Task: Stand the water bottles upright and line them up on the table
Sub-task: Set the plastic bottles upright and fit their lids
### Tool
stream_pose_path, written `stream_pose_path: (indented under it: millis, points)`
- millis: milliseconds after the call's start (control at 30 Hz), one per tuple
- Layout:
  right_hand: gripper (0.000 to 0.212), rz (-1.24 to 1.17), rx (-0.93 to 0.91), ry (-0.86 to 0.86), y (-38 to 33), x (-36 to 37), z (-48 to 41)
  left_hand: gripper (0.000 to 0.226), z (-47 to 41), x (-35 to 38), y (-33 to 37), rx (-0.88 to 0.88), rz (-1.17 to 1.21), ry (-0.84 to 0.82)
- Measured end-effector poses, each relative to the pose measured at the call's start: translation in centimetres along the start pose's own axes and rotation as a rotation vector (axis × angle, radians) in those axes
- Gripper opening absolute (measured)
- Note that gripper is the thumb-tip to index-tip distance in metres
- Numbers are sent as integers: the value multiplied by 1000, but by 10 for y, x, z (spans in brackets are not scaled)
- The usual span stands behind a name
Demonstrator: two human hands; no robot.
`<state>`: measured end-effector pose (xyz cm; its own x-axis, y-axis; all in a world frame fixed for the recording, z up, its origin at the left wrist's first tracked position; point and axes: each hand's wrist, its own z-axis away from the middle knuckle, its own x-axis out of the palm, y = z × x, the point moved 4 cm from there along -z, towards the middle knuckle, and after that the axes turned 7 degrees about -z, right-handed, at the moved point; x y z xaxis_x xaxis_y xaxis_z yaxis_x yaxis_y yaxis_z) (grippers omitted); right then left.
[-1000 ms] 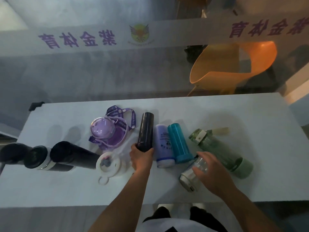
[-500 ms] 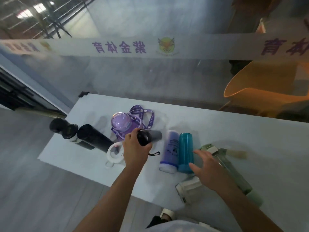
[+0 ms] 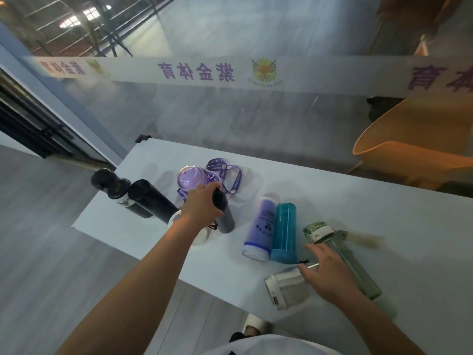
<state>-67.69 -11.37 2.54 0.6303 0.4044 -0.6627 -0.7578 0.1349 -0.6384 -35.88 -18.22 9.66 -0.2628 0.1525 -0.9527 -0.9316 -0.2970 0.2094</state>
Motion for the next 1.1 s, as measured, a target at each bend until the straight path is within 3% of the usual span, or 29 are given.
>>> stream_pose_path:
  millis: [300,400,533,600,700,800,900,1000,1100]
  points:
    - [62,14,-34,5,4,1,10,83,7,-1,-3,-50,-35,-3]
    - [61,6,-50,-6,6,3,12,79,26,-13,10,-94,46,136]
    - [59,13,-65,-27,6,9,15,56,81,-9,37,44,321,414]
    - [58,10,-79,-48,7,14,17,45,105,14,44,117,387,461]
    - [58,21,-111,-79,11,20,21,47,116,70,38,2,397,275]
    - [58,47,-124,-87,12,20,25,74,116,121,25,-269,531,5]
    - [55,80,-142,-52,13,17,33,96,114,150,20,-426,776,-166]
    - [57,125,-138,-28,18,12,44,103,109,167,27,-468,923,-238]
    - [60,167,-102,-48,27,3,50,90,107,173,41,-465,1032,-211]
